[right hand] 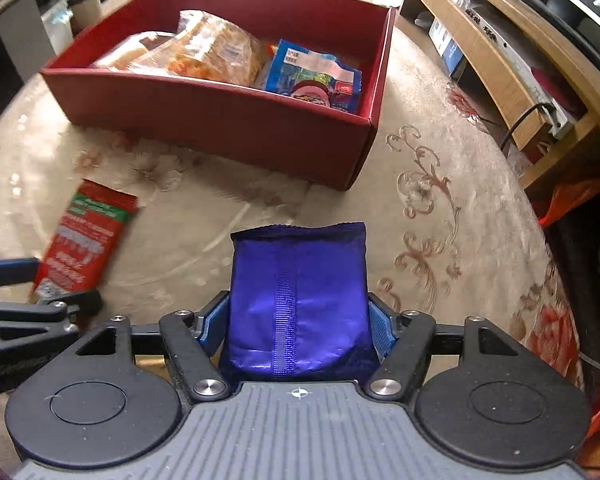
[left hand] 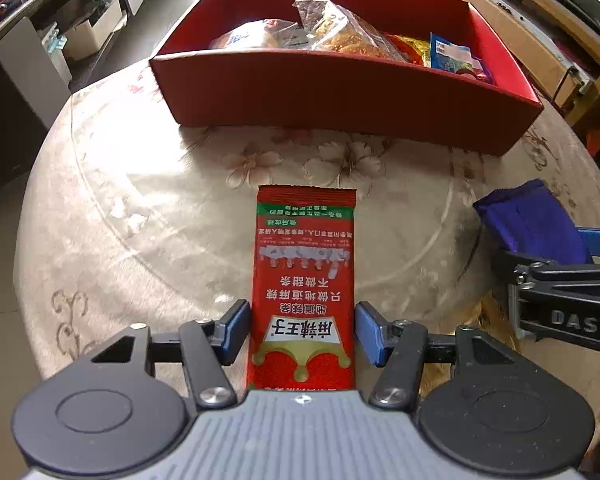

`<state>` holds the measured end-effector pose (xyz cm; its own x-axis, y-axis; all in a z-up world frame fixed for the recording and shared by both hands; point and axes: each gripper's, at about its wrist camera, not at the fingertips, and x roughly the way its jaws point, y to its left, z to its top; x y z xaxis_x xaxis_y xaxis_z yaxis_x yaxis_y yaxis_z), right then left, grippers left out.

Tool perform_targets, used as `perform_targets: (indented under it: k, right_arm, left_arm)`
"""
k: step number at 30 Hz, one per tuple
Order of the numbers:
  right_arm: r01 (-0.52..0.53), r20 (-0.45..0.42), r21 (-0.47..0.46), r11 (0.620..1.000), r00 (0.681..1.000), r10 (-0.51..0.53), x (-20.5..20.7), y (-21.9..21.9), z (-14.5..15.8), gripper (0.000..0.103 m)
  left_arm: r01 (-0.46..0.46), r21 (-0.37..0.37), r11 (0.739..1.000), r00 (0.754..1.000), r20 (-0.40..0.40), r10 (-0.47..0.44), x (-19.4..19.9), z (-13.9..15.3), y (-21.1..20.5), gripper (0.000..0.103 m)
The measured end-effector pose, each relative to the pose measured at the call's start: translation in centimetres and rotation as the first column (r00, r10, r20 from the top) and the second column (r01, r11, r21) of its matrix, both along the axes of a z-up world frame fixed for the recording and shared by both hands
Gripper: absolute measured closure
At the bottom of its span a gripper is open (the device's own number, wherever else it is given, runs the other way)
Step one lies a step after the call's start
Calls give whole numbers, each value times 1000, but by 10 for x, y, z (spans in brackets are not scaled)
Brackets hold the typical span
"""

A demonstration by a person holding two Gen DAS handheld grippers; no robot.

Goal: Organize snacks
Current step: 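Grasp the red stick packet with the left gripper while the right grasps the purple packet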

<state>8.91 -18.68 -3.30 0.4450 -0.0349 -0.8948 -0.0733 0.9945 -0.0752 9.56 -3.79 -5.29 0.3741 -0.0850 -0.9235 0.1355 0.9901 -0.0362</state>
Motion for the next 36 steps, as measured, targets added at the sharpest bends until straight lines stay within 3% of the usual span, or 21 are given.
perform_targets:
  k: [4,9,13,17,19,20,27,36]
  right_arm:
    - [-5,36,34,999,999,4,-26,3,14,28]
    - [-28,37,56,998,999,26,-36,14,13,28]
    - [-27,20,53,998,999,26,-29,17,8,28]
    - [-15,19,63,998,1000,14,-22,12,7,28]
    - [-12,16,62,998,1000,11,-21,10,6,28]
    - [-13,16,61,998,1000,12,-21,10,6,28]
    - [-28,48,72,997,999,25,-24,14,14,28]
    - [-35,91,81,996,995,27,-24,16,24,28]
  left_arm:
    - [-5,0,1000,1000,24,5,-8,6,9,48]
    - [-62,-18,998,998,14,62,2,2,17,32]
    - [-57,-16,998,998,-2,57,9,-9,12,18]
    - [-36,15,999,999,34,36,5,-12,4,25]
    - [-35,16,999,998,43,35,4,-8,4,46]
    - [-34,13,999,998,45,34,3,-6,5,50]
    - [-42,-25,999,999,23,42,-4,2,12,55]
    - [-22,-20,1000,994,110,24,-11,26,9,55]
